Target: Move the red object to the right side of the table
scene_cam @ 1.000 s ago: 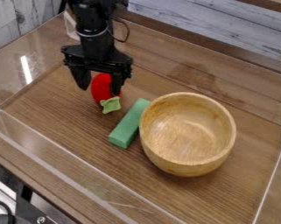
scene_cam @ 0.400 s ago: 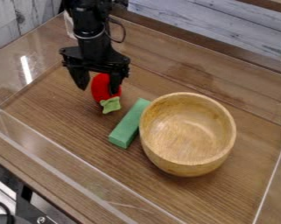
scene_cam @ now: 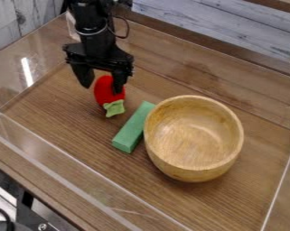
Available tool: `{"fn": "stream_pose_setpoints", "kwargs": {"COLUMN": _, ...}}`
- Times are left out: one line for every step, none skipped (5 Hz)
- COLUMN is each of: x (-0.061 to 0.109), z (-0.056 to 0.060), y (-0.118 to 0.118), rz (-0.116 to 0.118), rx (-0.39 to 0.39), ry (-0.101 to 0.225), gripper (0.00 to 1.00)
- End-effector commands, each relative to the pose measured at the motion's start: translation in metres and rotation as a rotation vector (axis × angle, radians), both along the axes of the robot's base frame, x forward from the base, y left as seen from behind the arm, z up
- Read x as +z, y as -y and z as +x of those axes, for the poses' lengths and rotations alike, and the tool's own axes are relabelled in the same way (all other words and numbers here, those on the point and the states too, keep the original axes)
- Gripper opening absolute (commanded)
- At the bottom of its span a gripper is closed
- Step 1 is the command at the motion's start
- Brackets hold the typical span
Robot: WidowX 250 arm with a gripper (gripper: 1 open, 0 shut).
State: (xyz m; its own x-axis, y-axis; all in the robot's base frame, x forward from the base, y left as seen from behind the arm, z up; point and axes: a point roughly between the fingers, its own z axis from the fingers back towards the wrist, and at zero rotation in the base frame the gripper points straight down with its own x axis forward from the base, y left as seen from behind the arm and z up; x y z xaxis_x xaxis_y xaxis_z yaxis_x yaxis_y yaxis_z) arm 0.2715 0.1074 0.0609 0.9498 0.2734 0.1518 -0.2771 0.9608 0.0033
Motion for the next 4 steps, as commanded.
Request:
{"fn": "stream_pose_setpoints", "kwargs": {"x": 0.018, "z": -0.002, "y": 0.000, "rz": 0.022, "rx": 0.061, "ry": 0.051, "gripper": 1.00}}
{"fn": "stream_pose_setpoints", "kwargs": {"x": 0.022, "z": -0.009, "y": 0.008, "rz": 0.025, "rx": 0.111, "ry": 0.061, "gripper": 1.00}}
{"fn": "stream_pose_setpoints", "kwargs": {"x": 0.027, "z": 0.003, "y": 0.006, "rz": 0.026, "rx": 0.082, "ry": 0.076, "gripper": 1.00}}
{"fn": "stream_pose_setpoints", "kwargs": {"x": 0.026, "z": 0.014, "y": 0.002, "rz": 0.032, "rx": 0.052, "ry": 0.078, "gripper": 1.00}}
